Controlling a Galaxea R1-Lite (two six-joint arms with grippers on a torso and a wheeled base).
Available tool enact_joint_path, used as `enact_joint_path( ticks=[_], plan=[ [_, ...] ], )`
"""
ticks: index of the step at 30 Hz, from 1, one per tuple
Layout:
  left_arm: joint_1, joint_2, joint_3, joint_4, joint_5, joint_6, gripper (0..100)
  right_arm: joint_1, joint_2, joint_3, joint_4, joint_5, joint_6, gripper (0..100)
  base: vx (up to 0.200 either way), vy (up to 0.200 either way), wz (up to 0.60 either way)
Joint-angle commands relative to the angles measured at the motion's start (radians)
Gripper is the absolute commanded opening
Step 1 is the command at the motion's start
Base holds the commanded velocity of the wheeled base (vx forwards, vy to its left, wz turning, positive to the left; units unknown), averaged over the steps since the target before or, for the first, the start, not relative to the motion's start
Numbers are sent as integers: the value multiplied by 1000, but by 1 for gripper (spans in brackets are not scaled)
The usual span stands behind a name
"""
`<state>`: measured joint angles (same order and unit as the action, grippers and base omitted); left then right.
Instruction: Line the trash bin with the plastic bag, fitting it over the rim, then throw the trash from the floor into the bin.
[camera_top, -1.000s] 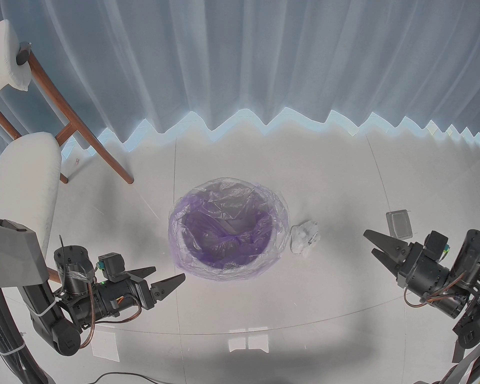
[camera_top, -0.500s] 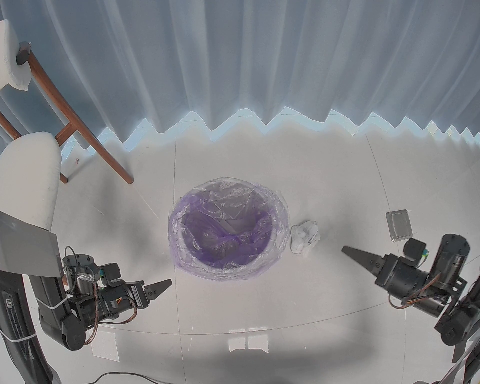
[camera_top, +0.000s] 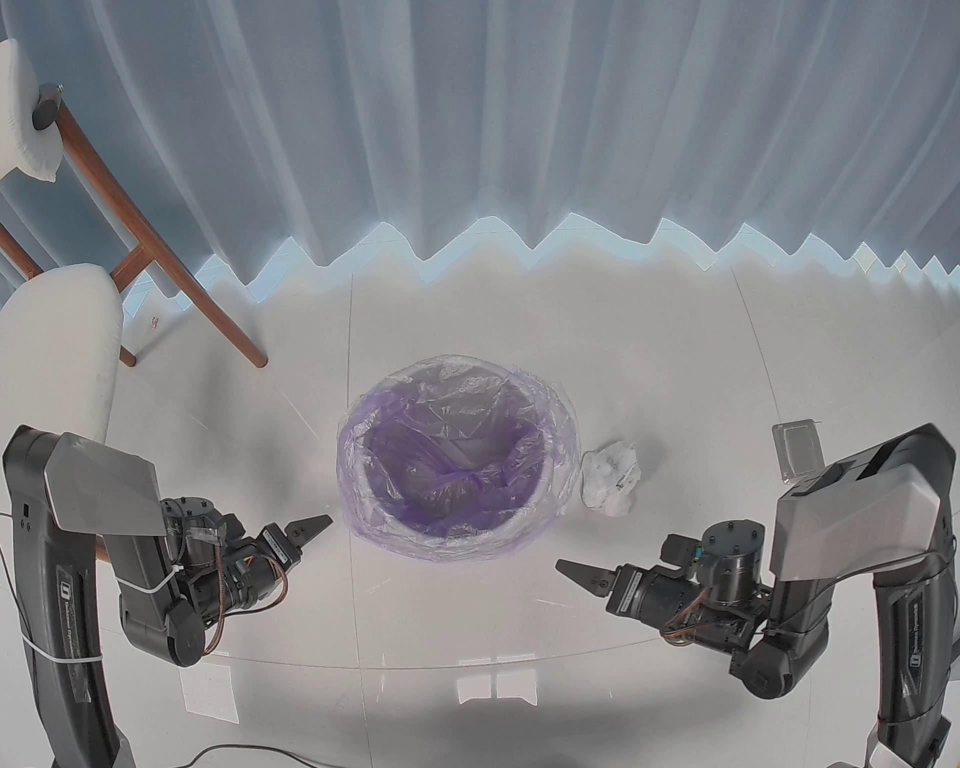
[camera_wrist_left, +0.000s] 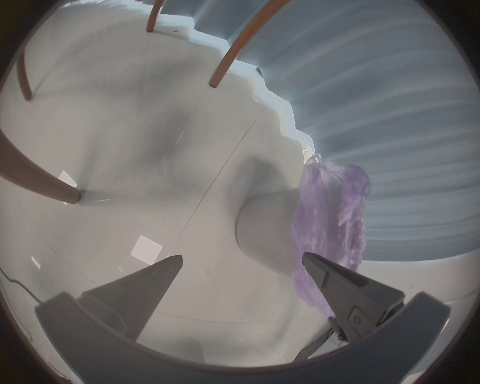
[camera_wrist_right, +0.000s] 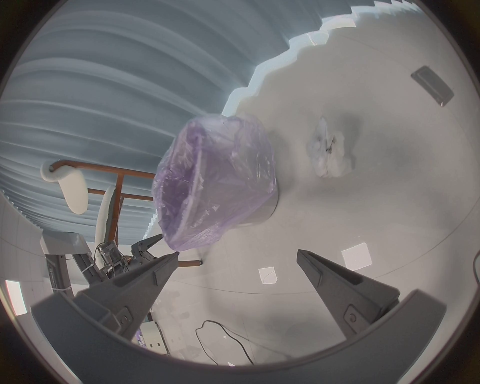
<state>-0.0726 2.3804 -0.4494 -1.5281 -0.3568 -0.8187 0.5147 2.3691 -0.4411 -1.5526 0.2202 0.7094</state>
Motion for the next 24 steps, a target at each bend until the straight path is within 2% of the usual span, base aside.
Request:
enact_joint_path(
  ticks=[1, 6, 12, 24],
  plan=[
    [-4, 56, -74, 6, -4, -28, 100, 36, 121, -84, -18, -18, 30, 100, 0, 0, 0],
    [-41, 56, -94, -7, -37, -54, 100, 38, 121, -84, -18, -41, 22, 100, 0, 0, 0],
    [-64, 68, -140, 5, -44, -62, 100, 36, 74, -79, -18, -81, 30, 100, 0, 0, 0],
    [-79, 85, -166, 14, -42, -59, 100, 38, -103, -5, -18, -82, 39, 100, 0, 0, 0]
  ],
)
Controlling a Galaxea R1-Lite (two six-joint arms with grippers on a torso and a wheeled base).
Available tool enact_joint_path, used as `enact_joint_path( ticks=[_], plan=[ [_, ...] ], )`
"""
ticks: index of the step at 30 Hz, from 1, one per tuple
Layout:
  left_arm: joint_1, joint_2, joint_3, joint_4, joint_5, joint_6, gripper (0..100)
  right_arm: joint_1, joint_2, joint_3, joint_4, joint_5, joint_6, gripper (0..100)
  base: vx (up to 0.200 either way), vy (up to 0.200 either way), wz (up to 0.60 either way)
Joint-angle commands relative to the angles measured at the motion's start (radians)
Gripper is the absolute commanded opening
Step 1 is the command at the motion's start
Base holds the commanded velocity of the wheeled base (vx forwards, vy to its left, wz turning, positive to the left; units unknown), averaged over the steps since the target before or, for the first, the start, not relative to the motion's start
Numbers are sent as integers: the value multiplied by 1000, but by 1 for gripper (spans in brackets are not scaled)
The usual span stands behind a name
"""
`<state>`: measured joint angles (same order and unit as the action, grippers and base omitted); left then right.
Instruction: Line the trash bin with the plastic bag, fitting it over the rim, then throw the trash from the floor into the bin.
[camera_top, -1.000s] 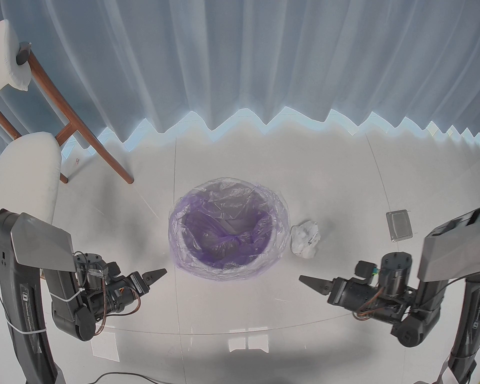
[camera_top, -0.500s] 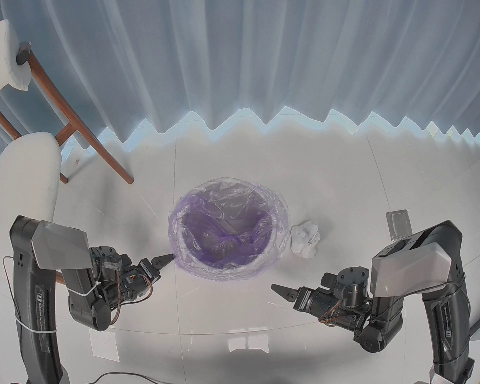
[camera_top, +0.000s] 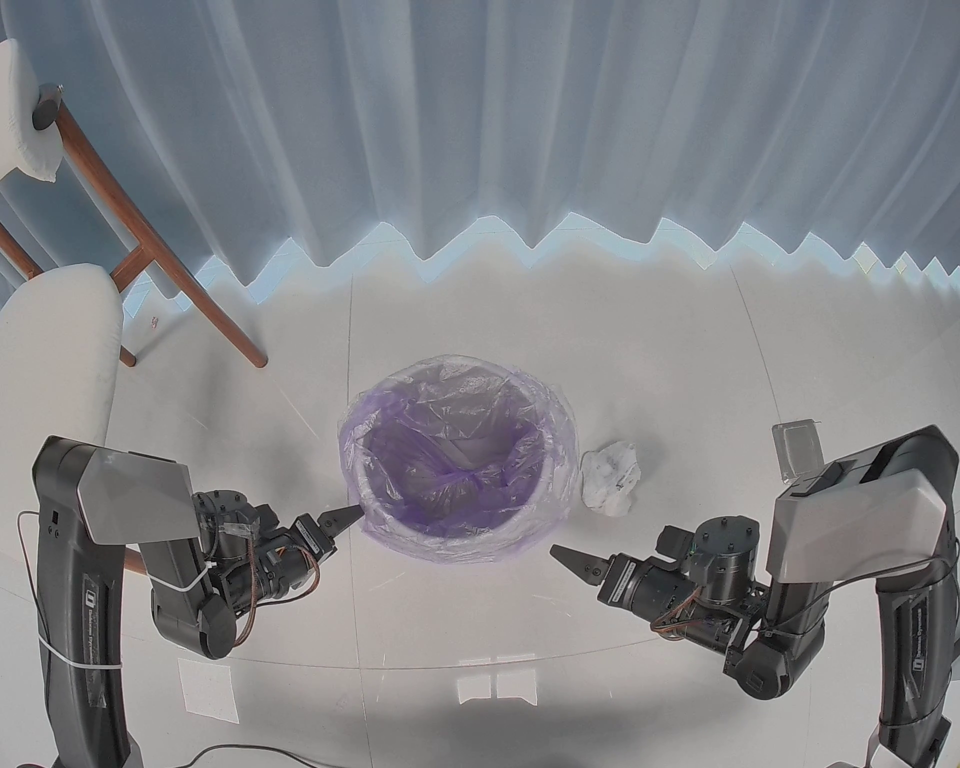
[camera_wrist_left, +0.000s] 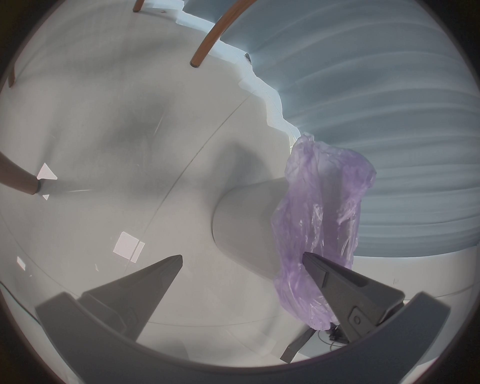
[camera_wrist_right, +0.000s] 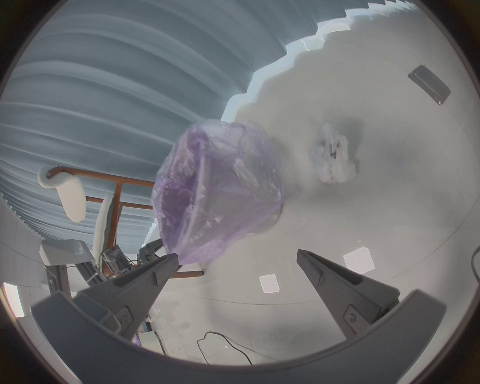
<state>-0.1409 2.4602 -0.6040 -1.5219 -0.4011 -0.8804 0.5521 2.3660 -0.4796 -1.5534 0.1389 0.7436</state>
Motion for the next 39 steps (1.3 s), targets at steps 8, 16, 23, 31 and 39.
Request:
enact_joint_path(
  ticks=[8, 16, 23, 31, 39],
  plan=[
    [-6, 3, -89, 108, 5, 6, 100, 32, -148, 88, -17, -7, 19, 100, 0, 0, 0],
    [1, -3, -183, 266, 11, 55, 100, 77, -237, 98, -17, -70, 22, 100, 0, 0, 0],
    [-3, 28, -326, 505, 154, 120, 100, 81, -271, 104, -17, -70, 19, 100, 0, 0, 0],
    [-6, -141, -151, 534, 142, 153, 100, 80, -272, 104, -17, -70, 19, 100, 0, 0, 0],
    [-32, -285, 105, 511, 128, 244, 100, 80, -271, 102, -17, -70, 19, 100, 0, 0, 0]
  ],
)
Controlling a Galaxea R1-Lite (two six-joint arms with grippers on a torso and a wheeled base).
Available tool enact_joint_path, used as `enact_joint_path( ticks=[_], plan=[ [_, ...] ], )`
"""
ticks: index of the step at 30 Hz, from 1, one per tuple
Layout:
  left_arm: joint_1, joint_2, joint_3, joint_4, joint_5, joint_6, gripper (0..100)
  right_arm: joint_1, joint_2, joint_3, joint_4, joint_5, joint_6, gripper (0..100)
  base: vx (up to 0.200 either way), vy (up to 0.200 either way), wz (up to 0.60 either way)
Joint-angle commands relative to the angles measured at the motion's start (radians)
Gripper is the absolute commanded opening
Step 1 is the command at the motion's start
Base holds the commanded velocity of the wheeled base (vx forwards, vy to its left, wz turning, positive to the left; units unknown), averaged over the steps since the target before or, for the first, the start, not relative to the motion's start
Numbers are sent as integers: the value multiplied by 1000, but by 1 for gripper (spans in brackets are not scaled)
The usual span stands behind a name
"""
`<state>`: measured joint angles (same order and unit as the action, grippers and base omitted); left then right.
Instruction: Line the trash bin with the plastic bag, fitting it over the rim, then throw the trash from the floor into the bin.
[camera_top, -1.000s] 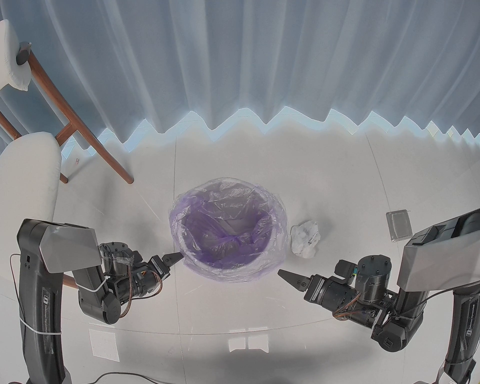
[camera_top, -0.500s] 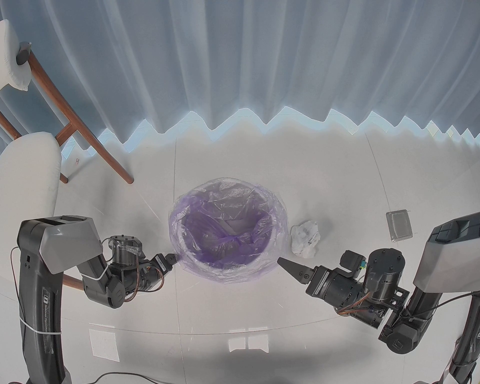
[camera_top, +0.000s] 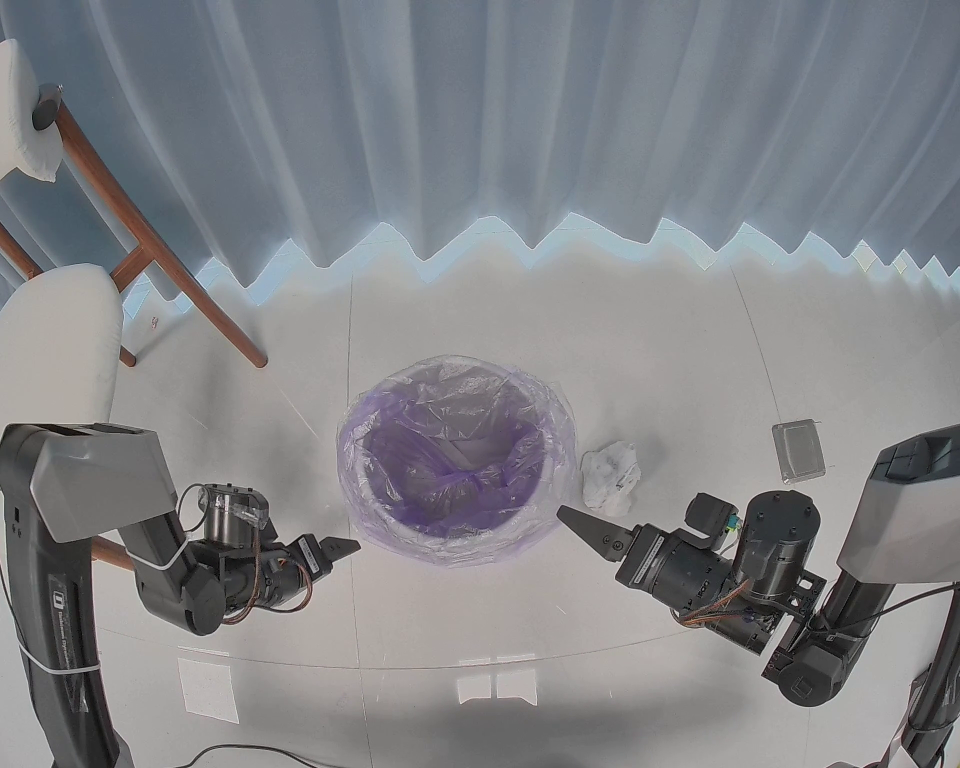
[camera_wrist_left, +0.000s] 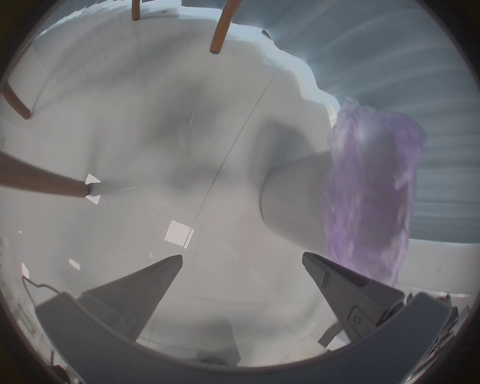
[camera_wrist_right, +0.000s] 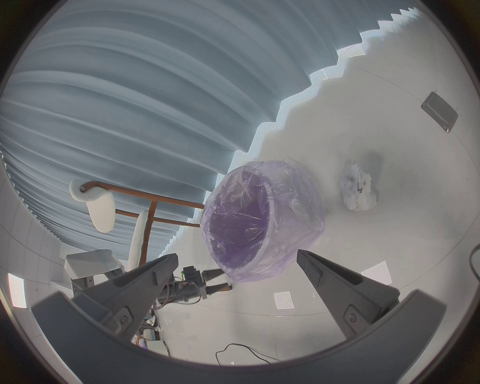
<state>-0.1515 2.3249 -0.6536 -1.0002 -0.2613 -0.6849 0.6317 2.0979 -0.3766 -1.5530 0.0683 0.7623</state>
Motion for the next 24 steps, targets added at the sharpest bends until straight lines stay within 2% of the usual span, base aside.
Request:
enact_joint_path(
  ticks=[1, 6, 11, 14, 24],
  plan=[
    [-31, -148, 166, -26, -12, 50, 100, 0, -4, -1, -18, 1, 0, 100, 0, 0, 0],
    [-39, -110, 172, -147, -33, 42, 100, 0, -4, -1, -18, -2, 0, 100, 0, 0, 0],
    [-40, 5, 183, -353, -44, 33, 100, -1, -4, -2, -18, -2, 0, 100, 0, 0, 0],
    [-53, 62, 175, -433, -44, 11, 100, -4, -6, -5, -18, -2, 0, 100, 0, 0, 0],
    [-77, 77, 92, -439, -44, -74, 100, -4, -2, -4, -18, -2, 2, 100, 0, 0, 0]
  ],
)
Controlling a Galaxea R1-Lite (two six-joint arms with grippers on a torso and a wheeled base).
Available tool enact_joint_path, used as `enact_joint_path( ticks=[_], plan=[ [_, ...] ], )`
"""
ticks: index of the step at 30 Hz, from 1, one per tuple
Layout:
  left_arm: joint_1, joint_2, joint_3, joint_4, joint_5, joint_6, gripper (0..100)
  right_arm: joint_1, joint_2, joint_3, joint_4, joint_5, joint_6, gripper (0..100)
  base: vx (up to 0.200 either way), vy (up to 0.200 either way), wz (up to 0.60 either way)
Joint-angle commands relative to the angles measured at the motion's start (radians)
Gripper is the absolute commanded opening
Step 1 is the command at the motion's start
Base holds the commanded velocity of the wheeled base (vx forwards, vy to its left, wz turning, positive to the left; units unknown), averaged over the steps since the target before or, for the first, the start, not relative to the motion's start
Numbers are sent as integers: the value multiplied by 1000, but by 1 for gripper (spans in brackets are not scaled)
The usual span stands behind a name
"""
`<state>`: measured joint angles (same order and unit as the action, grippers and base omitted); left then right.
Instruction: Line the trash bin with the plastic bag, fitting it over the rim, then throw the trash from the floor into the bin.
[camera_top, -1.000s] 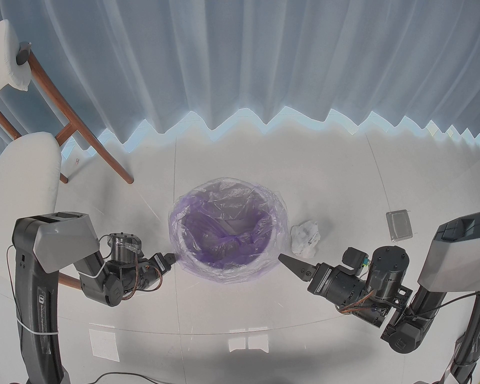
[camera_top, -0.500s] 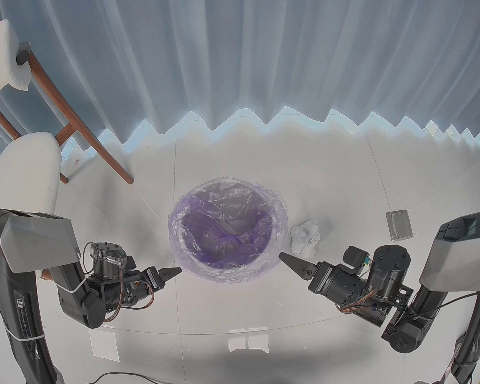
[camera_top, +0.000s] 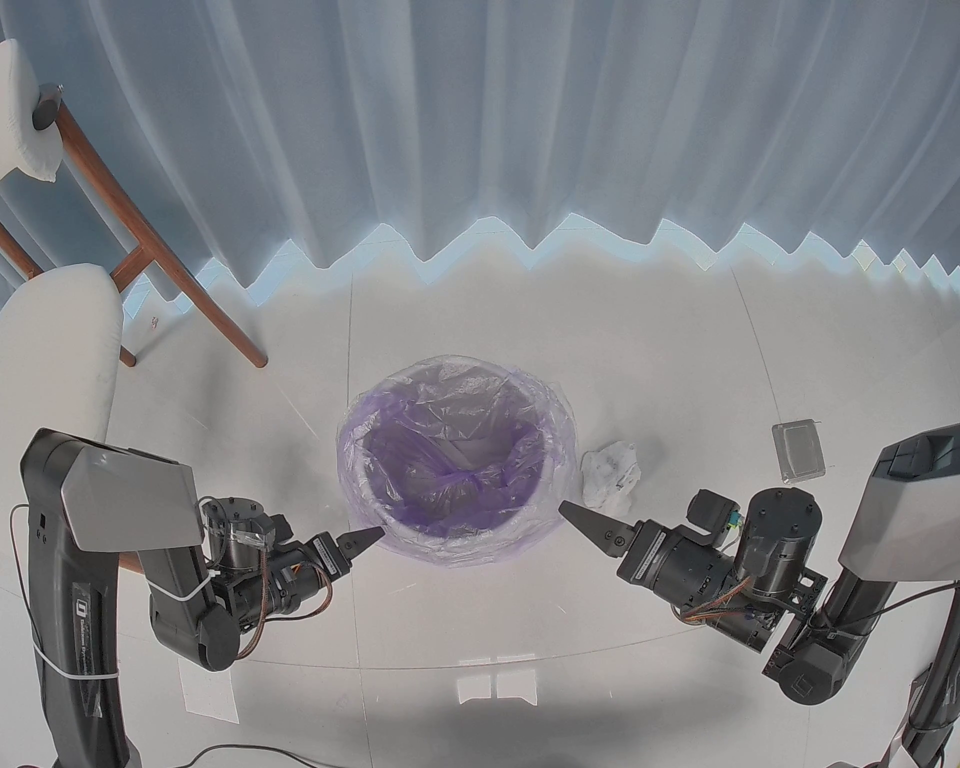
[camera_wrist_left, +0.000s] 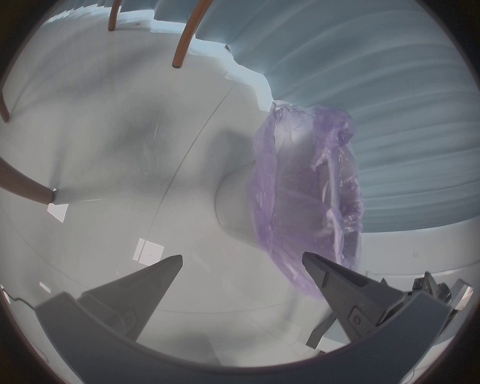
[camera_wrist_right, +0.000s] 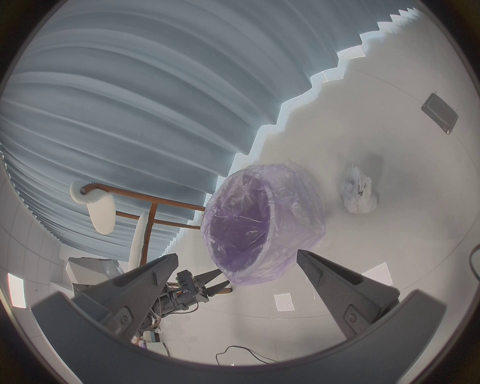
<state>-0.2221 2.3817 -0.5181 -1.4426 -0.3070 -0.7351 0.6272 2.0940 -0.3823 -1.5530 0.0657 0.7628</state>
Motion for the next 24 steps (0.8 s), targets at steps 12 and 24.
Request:
enact_joint_path(
  ticks=[12, 24],
  plan=[
    [-13, 82, -168, 39, 5, -87, 100, 0, 4, 3, -18, 0, 1, 100, 0, 0, 0],
    [-10, 85, -395, 366, 16, -87, 100, -1, 20, 2, -18, 2, 3, 100, 0, 0, 0]
  ],
)
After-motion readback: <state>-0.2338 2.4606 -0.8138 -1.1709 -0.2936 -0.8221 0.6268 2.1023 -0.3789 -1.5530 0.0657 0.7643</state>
